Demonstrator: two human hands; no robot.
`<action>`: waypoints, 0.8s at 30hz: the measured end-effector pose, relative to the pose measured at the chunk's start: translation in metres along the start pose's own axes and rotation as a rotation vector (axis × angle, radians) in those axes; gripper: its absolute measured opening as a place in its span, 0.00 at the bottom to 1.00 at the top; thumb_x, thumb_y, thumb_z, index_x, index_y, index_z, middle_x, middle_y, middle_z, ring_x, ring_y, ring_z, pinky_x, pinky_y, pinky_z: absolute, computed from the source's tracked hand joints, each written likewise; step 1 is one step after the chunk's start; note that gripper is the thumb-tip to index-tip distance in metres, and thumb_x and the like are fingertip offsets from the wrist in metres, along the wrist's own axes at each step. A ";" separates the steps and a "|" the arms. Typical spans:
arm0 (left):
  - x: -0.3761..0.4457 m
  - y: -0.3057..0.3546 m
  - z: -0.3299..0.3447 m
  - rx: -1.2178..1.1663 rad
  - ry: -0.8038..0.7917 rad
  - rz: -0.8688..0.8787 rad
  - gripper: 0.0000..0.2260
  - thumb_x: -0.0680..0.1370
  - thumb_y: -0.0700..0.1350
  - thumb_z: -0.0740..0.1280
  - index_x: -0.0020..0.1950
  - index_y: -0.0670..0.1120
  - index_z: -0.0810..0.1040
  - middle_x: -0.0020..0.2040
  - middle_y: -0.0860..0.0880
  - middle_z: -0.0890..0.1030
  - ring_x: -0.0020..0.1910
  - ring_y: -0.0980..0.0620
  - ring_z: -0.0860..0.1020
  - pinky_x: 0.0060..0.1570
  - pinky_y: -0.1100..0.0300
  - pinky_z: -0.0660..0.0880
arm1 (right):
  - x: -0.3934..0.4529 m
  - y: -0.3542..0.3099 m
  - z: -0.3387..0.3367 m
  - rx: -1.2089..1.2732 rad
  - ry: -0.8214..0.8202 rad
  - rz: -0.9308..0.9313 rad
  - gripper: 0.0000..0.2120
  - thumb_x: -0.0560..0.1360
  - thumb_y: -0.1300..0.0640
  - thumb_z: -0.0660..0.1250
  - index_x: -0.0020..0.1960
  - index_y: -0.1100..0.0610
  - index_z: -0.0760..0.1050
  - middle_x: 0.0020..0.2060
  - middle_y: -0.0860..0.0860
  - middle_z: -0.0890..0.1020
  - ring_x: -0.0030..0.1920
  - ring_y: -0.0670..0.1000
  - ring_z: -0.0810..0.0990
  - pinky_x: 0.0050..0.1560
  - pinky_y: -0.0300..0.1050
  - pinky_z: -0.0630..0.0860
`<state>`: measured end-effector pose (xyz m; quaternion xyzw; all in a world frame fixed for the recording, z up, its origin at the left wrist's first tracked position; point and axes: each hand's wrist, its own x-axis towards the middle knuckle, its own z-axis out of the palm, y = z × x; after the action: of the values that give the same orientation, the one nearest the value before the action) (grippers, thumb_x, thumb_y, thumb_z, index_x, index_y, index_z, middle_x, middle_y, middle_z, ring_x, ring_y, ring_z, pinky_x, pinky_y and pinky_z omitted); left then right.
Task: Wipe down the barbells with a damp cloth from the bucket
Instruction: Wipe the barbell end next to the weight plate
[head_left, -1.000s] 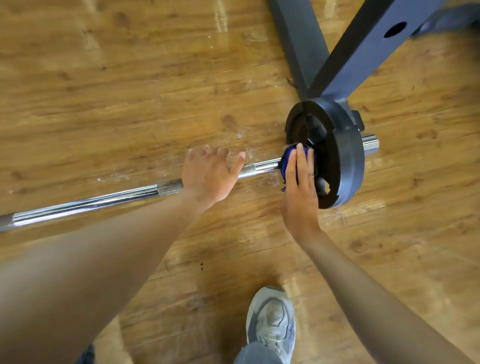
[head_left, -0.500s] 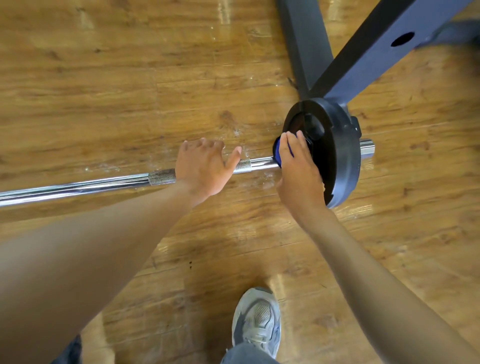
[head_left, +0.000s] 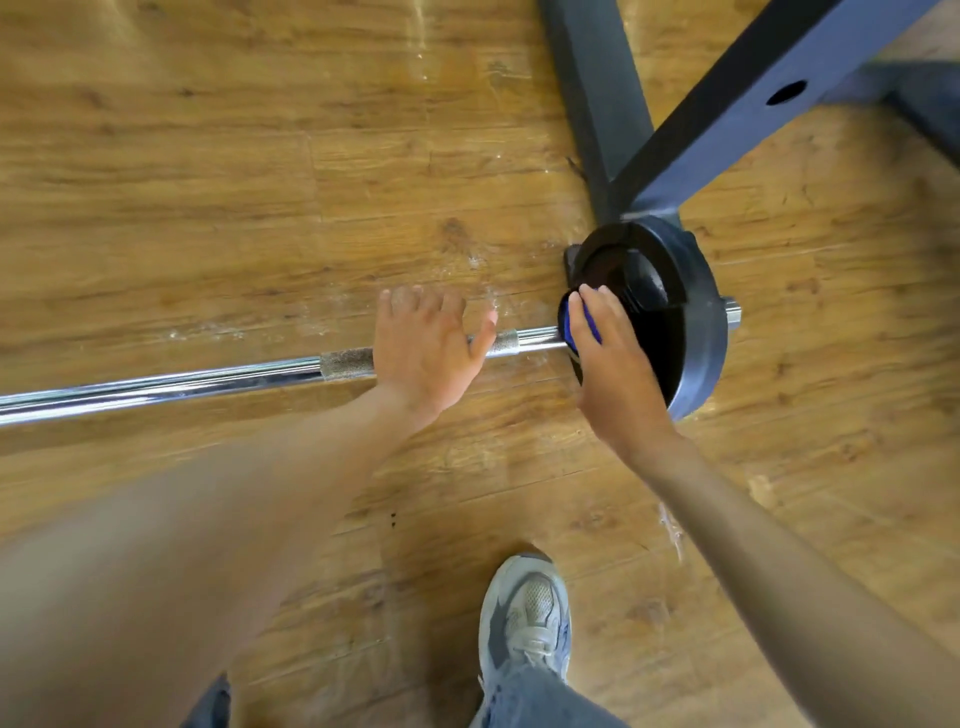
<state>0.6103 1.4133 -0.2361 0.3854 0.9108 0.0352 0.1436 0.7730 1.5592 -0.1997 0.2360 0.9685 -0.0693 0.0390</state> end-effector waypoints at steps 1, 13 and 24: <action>-0.005 0.001 0.001 0.001 0.001 0.008 0.35 0.83 0.64 0.40 0.61 0.47 0.81 0.61 0.46 0.83 0.67 0.40 0.74 0.69 0.41 0.64 | -0.008 -0.001 0.001 -0.013 -0.010 -0.002 0.40 0.70 0.79 0.67 0.79 0.66 0.59 0.78 0.59 0.62 0.80 0.60 0.55 0.76 0.48 0.58; -0.060 0.012 0.007 -0.008 -0.029 0.038 0.42 0.80 0.67 0.32 0.66 0.45 0.78 0.63 0.43 0.81 0.69 0.41 0.74 0.73 0.38 0.61 | -0.072 -0.007 -0.020 -0.047 -0.147 -0.005 0.39 0.74 0.76 0.63 0.81 0.65 0.51 0.82 0.57 0.51 0.82 0.57 0.46 0.77 0.42 0.47; -0.141 0.037 0.039 -0.002 0.131 -0.002 0.34 0.81 0.66 0.39 0.76 0.50 0.69 0.78 0.45 0.69 0.79 0.42 0.63 0.78 0.39 0.52 | -0.140 -0.029 -0.018 -0.035 -0.189 0.126 0.38 0.78 0.68 0.61 0.82 0.64 0.46 0.82 0.58 0.48 0.82 0.57 0.43 0.78 0.49 0.51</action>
<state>0.7405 1.3372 -0.2340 0.3812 0.9186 0.0613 0.0843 0.8824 1.4733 -0.1630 0.2879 0.9449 -0.0714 0.1383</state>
